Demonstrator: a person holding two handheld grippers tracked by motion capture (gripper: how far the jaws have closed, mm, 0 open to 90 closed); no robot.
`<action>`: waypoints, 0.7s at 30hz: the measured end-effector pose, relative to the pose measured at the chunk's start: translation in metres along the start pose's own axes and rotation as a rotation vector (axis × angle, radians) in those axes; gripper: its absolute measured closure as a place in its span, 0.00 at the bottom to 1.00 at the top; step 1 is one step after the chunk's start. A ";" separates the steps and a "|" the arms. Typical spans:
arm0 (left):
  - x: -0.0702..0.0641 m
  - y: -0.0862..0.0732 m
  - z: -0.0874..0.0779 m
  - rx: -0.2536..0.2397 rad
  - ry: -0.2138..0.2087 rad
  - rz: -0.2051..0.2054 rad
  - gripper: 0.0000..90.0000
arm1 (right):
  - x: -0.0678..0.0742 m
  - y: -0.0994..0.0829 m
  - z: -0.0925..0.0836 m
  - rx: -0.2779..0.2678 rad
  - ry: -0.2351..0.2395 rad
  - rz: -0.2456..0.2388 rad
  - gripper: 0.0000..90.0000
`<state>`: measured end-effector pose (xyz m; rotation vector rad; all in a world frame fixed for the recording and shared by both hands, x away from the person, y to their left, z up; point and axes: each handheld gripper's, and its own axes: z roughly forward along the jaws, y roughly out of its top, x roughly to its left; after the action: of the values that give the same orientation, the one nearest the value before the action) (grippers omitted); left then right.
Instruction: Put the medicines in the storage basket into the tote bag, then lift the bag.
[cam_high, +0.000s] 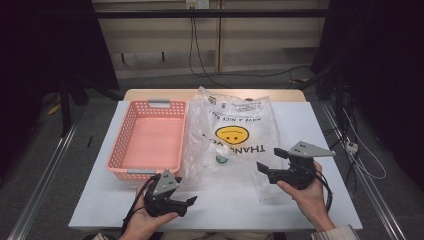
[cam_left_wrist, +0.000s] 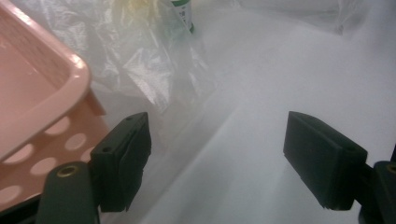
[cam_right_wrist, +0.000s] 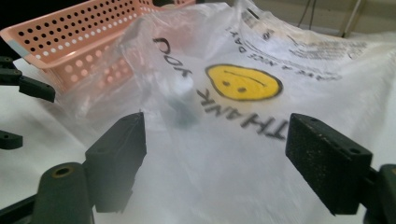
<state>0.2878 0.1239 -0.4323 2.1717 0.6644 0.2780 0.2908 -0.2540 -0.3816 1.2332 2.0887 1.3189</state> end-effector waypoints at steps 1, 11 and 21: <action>0.000 0.000 0.001 0.004 0.000 -0.007 0.26 | -0.002 -0.004 -0.004 0.001 -0.008 0.006 0.22; 0.002 0.008 0.020 -0.008 0.040 -0.001 0.27 | -0.001 -0.041 -0.018 0.062 -0.015 0.047 0.18; -0.006 0.012 0.030 0.017 0.048 0.026 0.39 | 0.005 -0.068 -0.012 0.193 0.037 0.037 0.32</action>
<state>0.2998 0.0951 -0.4420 2.1974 0.6683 0.3395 0.2476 -0.2681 -0.4333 1.3404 2.2738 1.1861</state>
